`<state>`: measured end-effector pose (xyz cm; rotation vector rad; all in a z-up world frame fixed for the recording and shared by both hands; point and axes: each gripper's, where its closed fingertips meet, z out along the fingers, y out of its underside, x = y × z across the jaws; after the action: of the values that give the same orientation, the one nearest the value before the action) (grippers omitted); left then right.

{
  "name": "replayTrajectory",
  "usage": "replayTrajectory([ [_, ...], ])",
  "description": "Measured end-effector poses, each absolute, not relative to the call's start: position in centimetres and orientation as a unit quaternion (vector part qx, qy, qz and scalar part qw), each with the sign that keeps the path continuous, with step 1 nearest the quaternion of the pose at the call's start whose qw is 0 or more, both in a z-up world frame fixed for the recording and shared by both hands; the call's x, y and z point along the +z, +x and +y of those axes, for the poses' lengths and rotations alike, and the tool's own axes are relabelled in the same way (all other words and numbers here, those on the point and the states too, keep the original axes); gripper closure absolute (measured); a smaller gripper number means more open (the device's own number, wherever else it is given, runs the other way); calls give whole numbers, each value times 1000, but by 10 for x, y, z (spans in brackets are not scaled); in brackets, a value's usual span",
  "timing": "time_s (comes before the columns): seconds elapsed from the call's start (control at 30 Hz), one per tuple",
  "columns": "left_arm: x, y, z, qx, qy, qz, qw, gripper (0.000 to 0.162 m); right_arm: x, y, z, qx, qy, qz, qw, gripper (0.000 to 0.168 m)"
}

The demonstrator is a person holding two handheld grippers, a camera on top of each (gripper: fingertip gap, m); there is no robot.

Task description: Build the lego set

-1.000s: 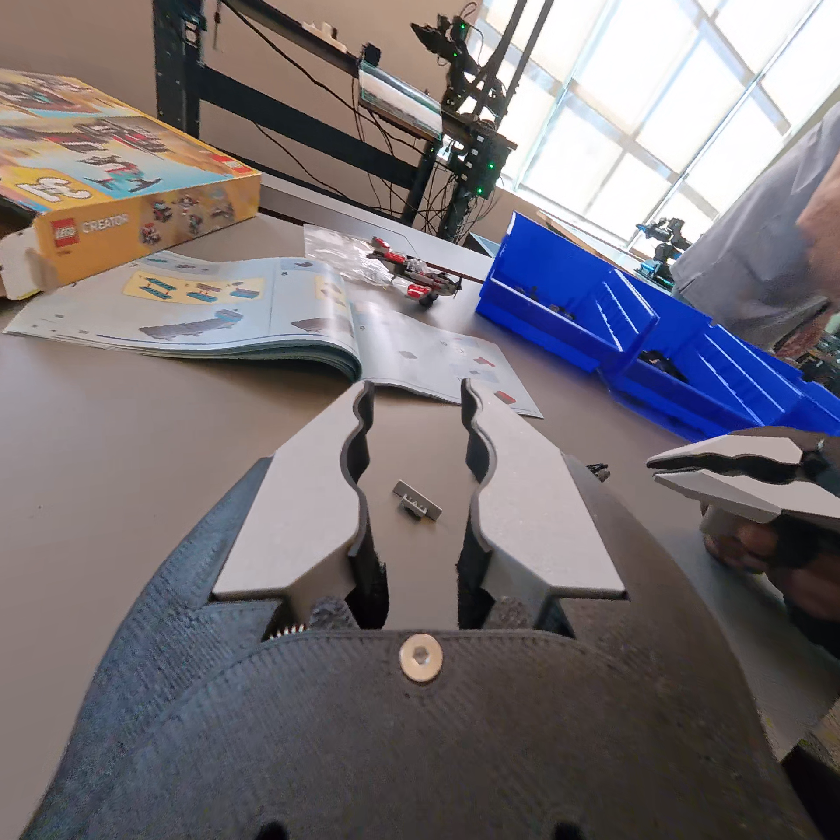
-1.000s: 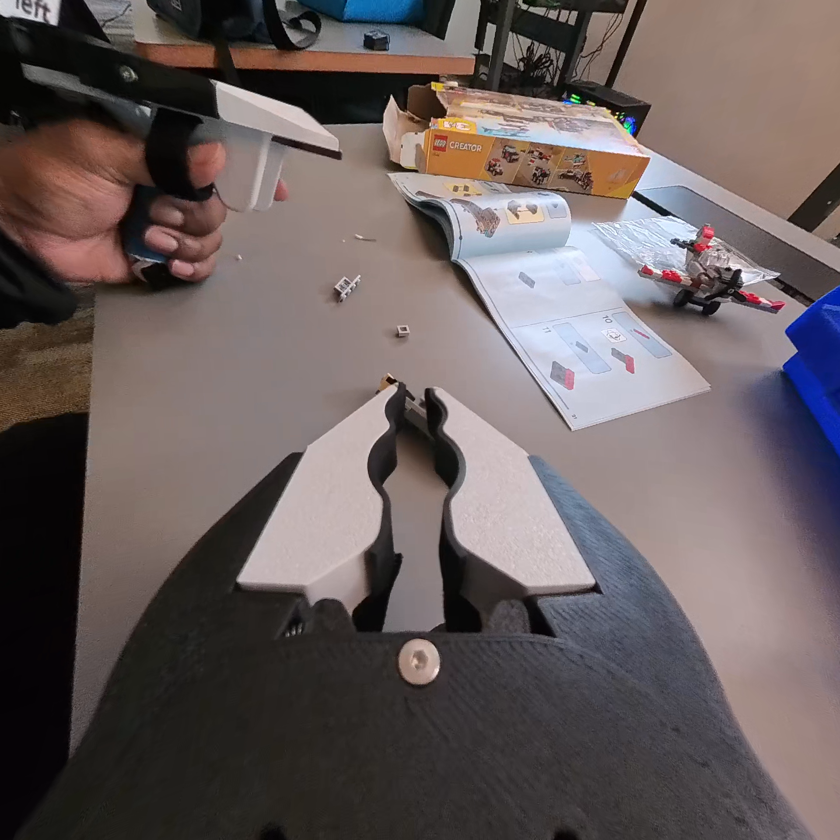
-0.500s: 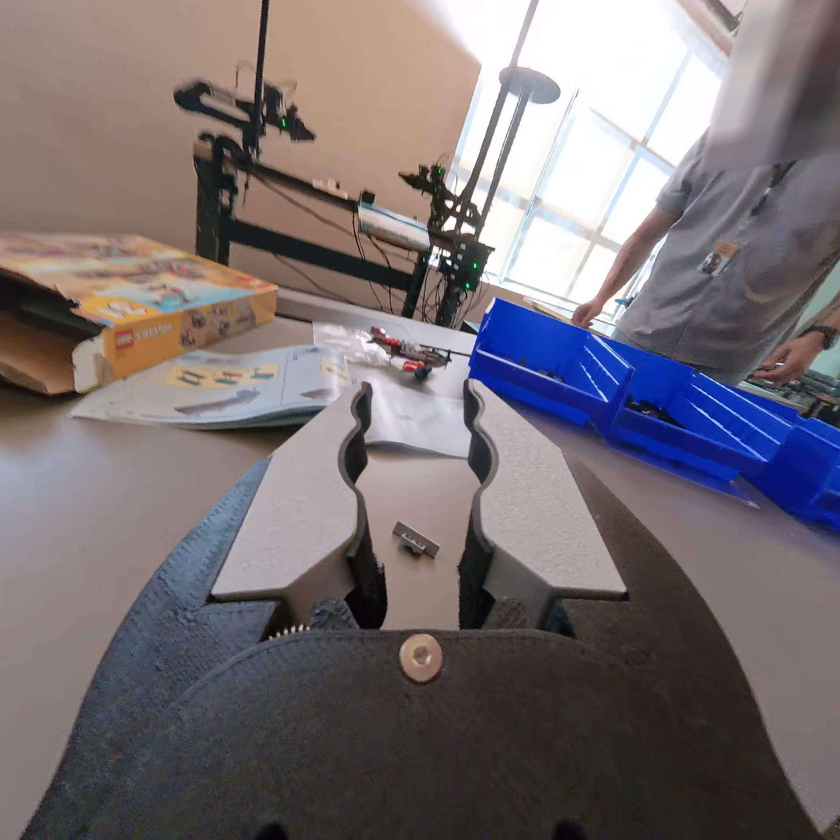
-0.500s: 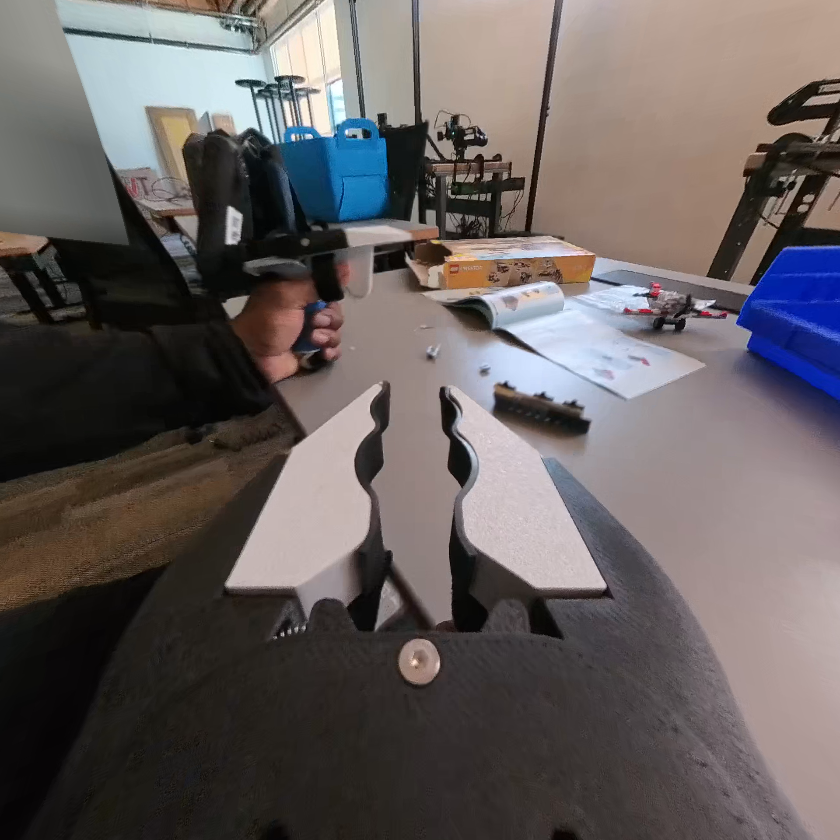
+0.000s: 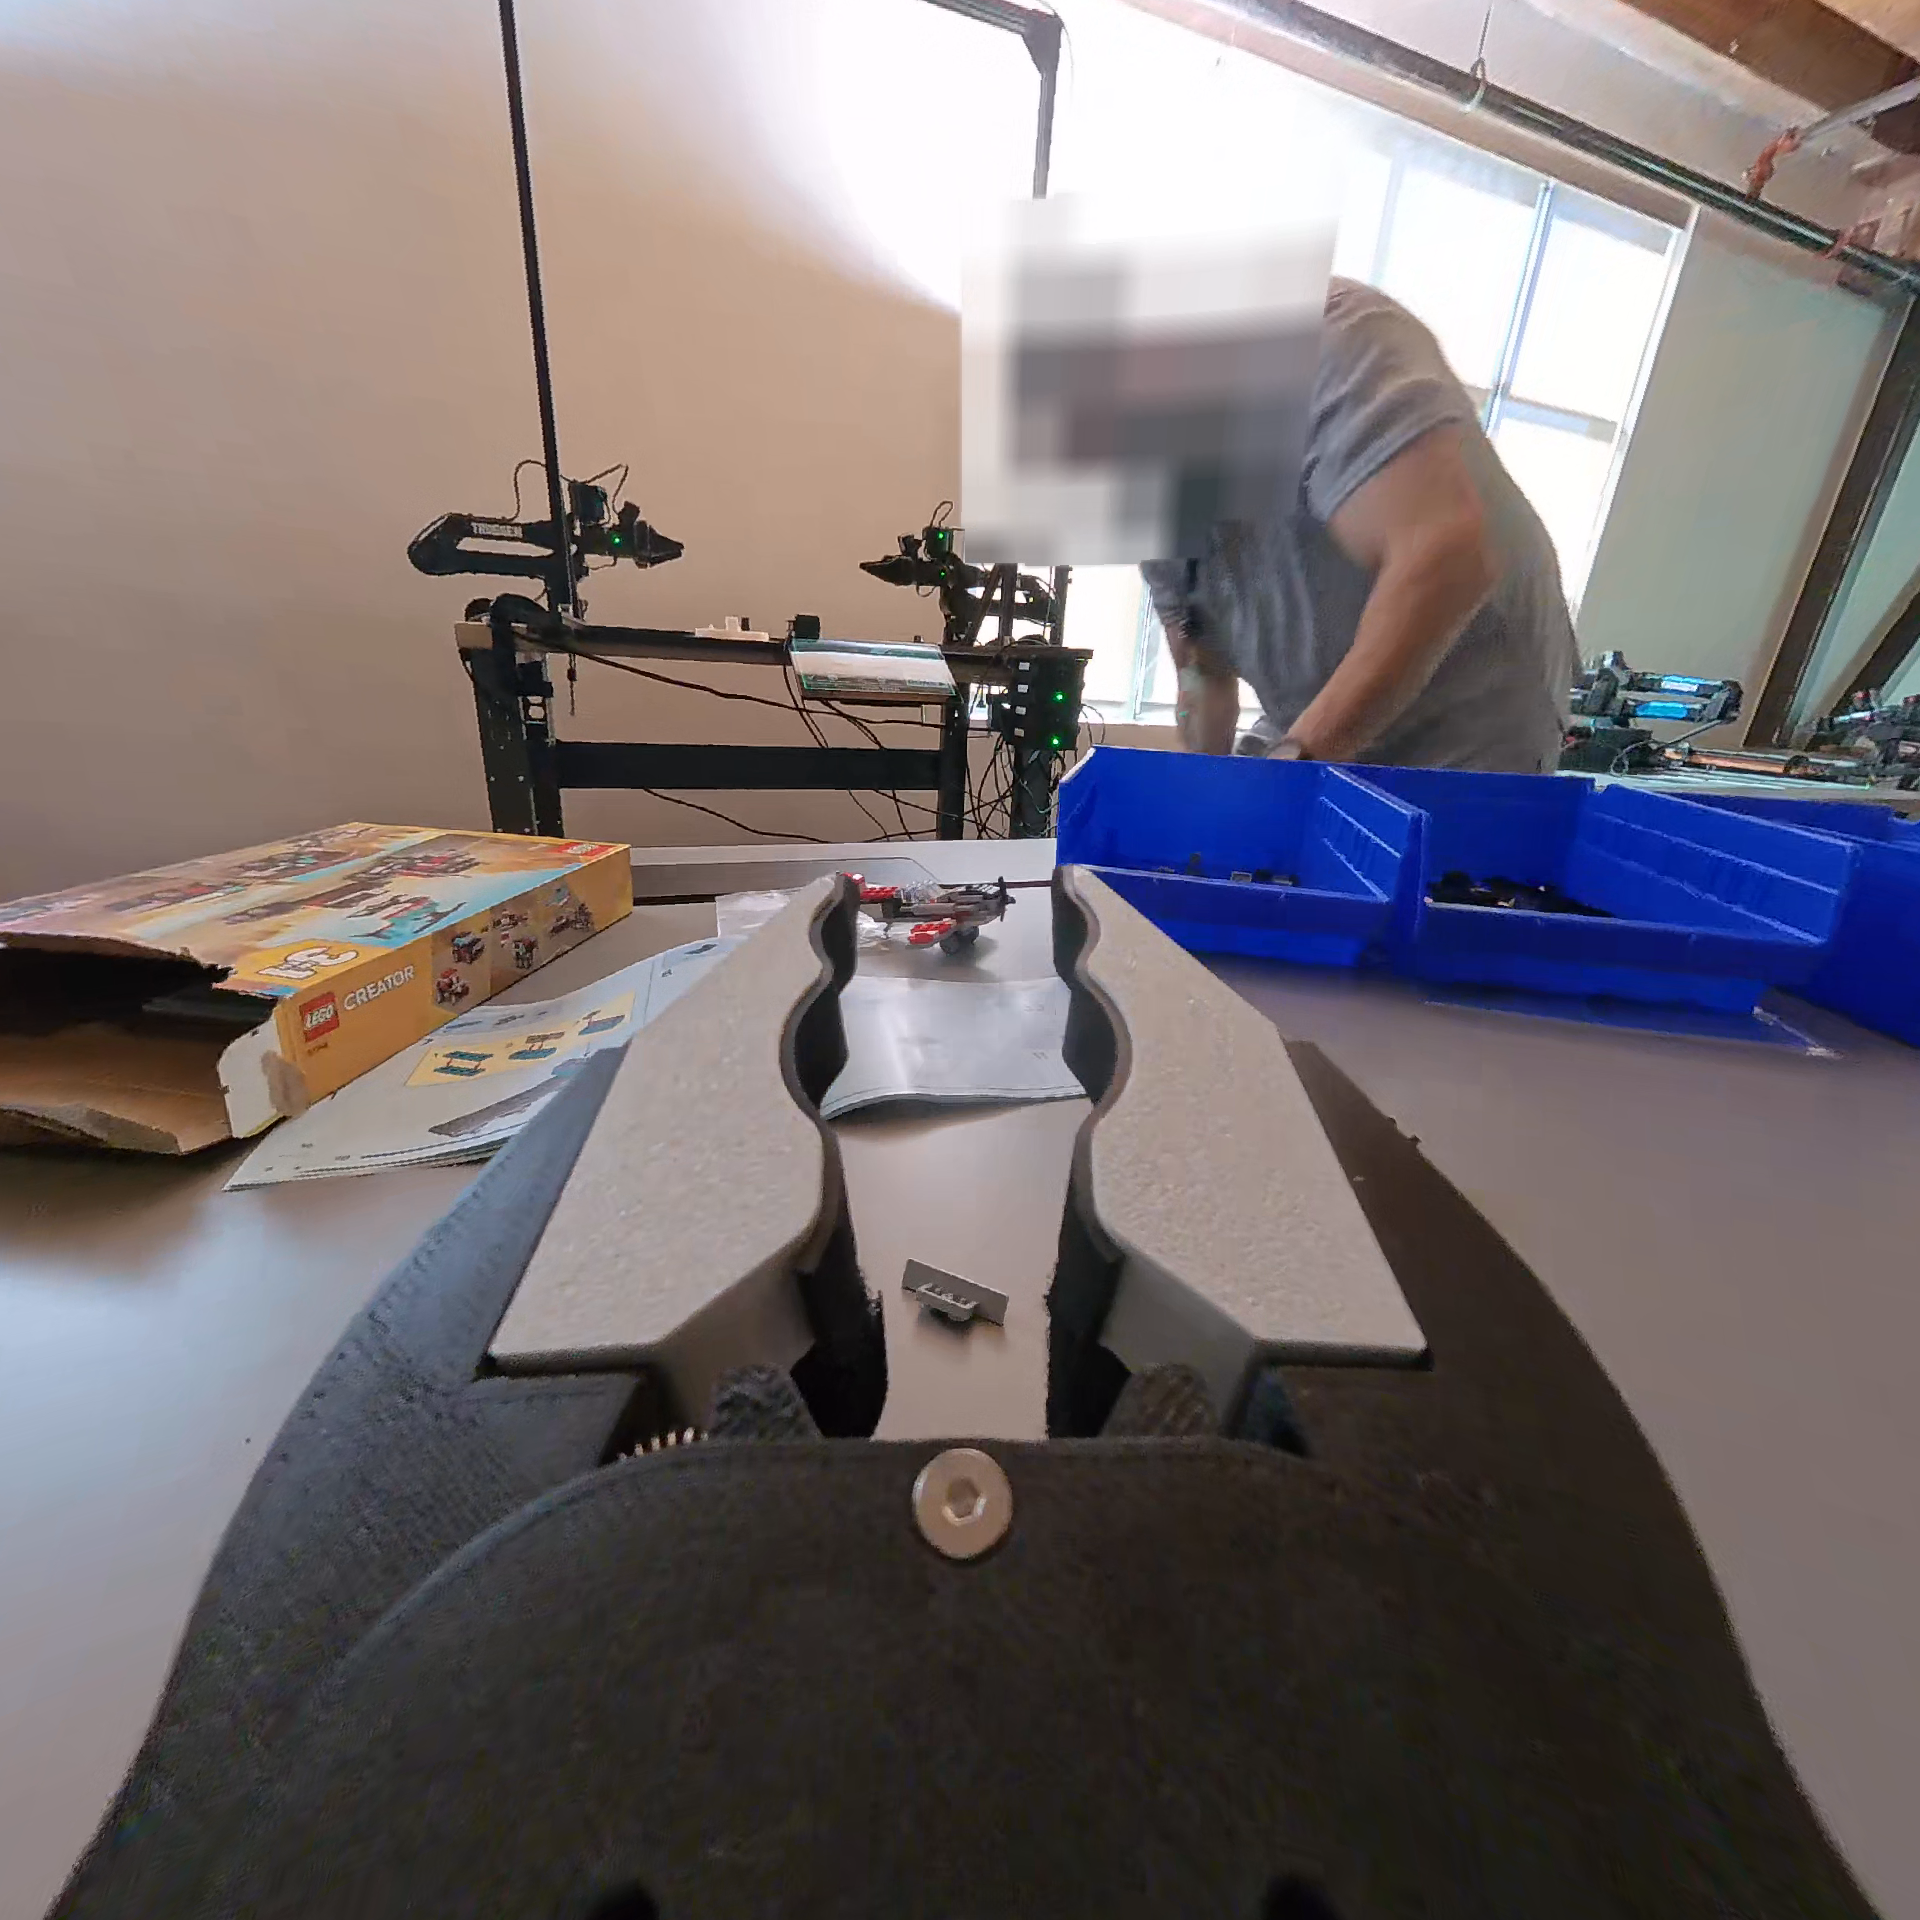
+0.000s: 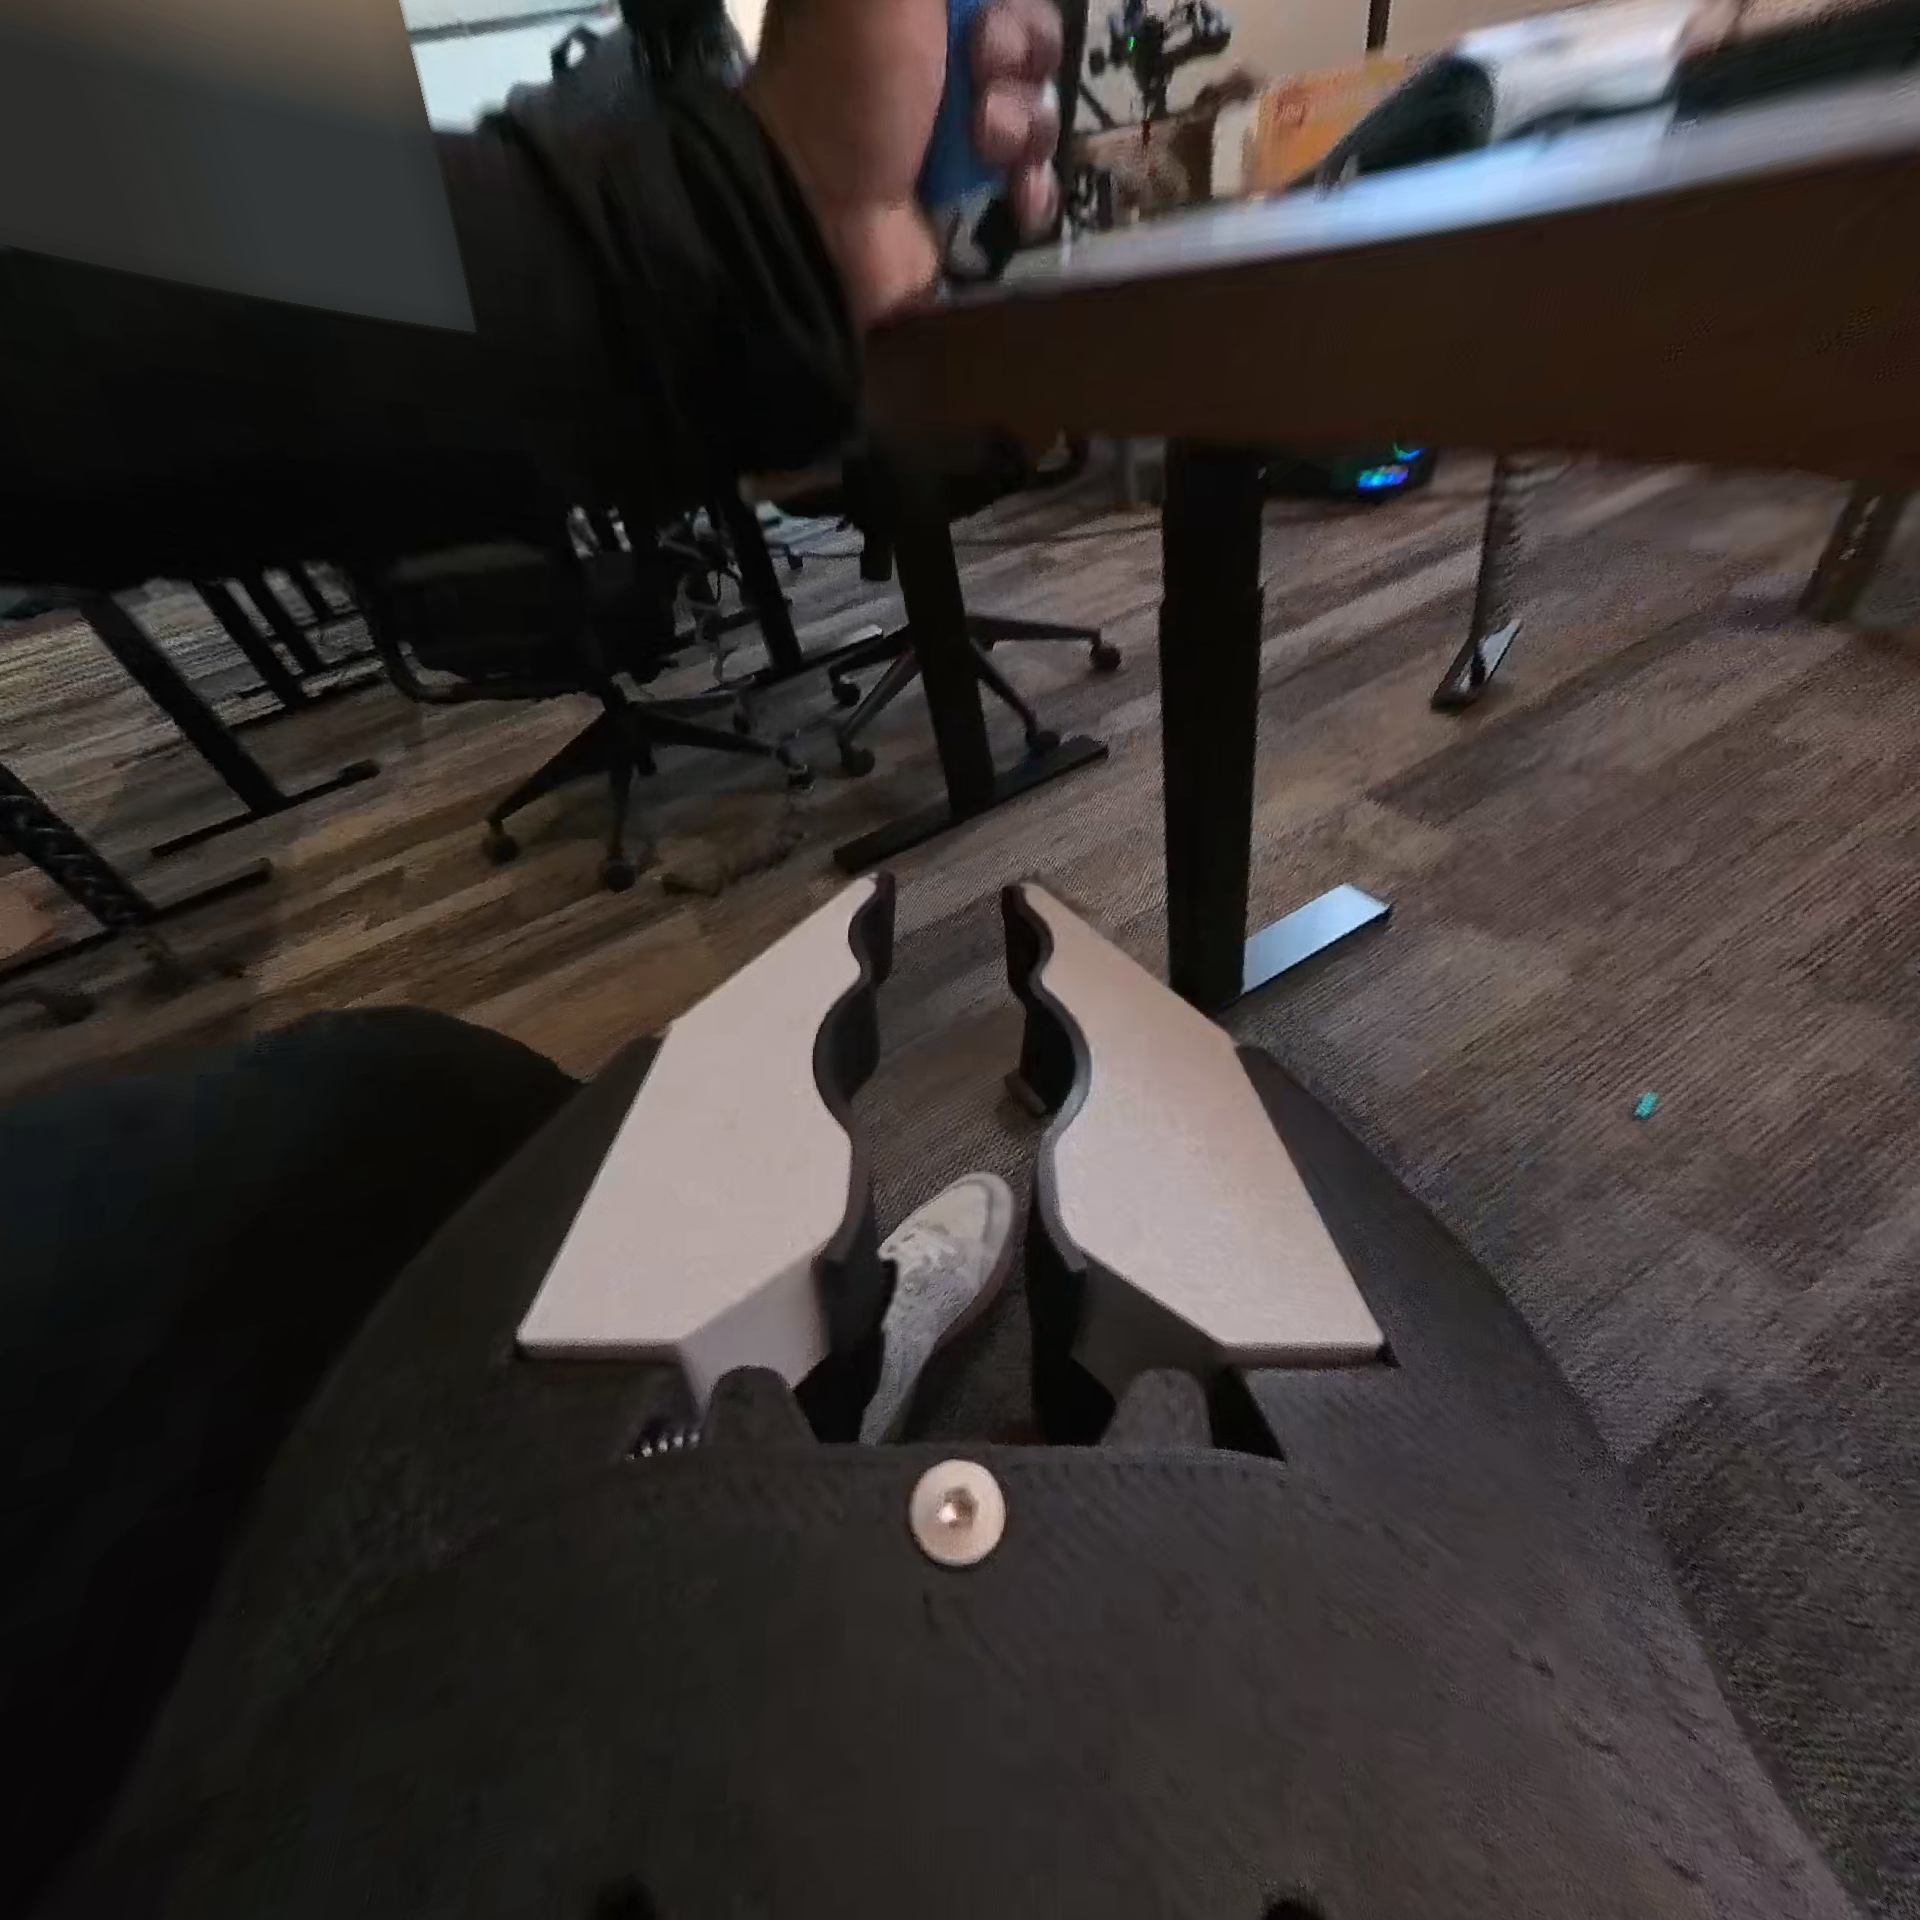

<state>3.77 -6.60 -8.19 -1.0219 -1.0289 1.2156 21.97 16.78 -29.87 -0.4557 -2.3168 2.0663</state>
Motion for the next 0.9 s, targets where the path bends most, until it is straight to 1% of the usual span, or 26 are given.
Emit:
replayTrajectory([
  [0.1,-81,38,-64,523,-442,-435,584,125,-324,231,154,643,-144,-752,-19,147],
  [0.17,-82,38,-65,519,-441,-438,587,126,-332,237,146,634,-135,-761,-32,147],
  [0.57,-81,37,-65,516,-441,-438,589,126,-346,242,122,624,-103,-773,-51,147],
  [0.9,-83,35,-66,516,-443,-441,585,126,-355,237,131,621,-113,-774,-46,147],
])
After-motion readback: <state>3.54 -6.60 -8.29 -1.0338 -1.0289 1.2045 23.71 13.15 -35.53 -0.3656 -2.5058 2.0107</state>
